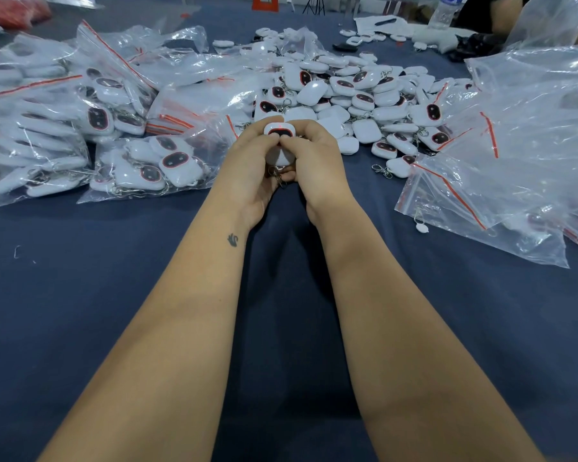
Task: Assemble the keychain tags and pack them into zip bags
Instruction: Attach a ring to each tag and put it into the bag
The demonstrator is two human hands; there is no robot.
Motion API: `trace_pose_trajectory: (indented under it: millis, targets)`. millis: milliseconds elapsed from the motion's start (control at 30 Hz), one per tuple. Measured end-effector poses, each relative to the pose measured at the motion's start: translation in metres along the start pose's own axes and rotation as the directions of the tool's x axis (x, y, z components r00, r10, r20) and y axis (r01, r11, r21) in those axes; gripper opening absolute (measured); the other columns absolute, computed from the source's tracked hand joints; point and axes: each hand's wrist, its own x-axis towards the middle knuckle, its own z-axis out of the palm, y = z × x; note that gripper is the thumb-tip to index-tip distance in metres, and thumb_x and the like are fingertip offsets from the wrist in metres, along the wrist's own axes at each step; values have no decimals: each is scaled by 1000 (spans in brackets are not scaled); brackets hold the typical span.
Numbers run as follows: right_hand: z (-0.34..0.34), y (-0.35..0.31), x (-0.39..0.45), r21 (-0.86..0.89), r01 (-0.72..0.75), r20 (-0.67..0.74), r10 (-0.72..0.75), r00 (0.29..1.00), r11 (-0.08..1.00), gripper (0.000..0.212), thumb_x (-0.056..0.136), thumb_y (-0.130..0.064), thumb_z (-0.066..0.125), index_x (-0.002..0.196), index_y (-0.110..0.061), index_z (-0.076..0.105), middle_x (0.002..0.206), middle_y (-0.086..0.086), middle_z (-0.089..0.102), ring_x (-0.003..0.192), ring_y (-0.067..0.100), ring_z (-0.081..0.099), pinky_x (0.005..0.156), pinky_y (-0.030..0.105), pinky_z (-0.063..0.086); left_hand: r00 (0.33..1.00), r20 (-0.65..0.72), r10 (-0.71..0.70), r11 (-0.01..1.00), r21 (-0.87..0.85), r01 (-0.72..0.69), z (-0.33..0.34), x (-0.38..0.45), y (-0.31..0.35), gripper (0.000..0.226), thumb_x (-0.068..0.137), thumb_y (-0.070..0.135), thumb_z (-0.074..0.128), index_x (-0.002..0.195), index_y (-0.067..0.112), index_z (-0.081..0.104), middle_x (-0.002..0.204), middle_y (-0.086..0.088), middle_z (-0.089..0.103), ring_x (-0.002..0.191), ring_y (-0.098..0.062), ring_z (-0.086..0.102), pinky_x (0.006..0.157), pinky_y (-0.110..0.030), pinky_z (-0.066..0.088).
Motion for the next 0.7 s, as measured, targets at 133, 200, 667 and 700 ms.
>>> trace_pose_trajectory:
  millis: [133, 200, 667, 700]
  targets:
    - [0, 0, 0, -5, -6, 4, 6, 1000, 1000, 15, 92, -7, 55, 102, -13, 64, 94, 6, 66, 82, 15, 61, 54, 19, 47, 1000, -6, 1, 1000, 0, -1, 0, -1, 0, 28, 101, 1, 39, 113, 13, 61, 82, -3, 70, 64, -9, 67, 61, -25, 52]
    - [0, 0, -1, 4, -8, -2, 8, 1000, 1000, 14, 92, -7, 55, 101, -12, 64, 92, 4, 66, 78, 13, 61, 52, 17, 46, 1000, 2, 1, 1000, 9, -1, 0, -1, 1, 28, 102, 1, 39, 118, 12, 59, 91, -6, 68, 67, -11, 66, 62, -26, 51]
    - [0, -5, -4, 49, -4, -30, 5, 1000, 999, 13, 88, -3, 55, 84, -14, 60, 86, 9, 65, 71, 15, 57, 53, 23, 44, 996, 7, 87, 994, 70, -88, 2, -2, -3, 28, 100, -1, 42, 99, 17, 64, 92, -6, 67, 68, -12, 66, 54, -24, 49]
    - [0, -5, -4, 53, -5, -31, 7, 999, 999, 13, 88, -2, 55, 84, -14, 59, 86, 9, 65, 72, 16, 57, 53, 24, 44, 996, 5, 90, 993, 74, -90, 2, -1, -3, 28, 100, 0, 42, 99, 17, 64, 93, -7, 66, 68, -12, 66, 54, -24, 49]
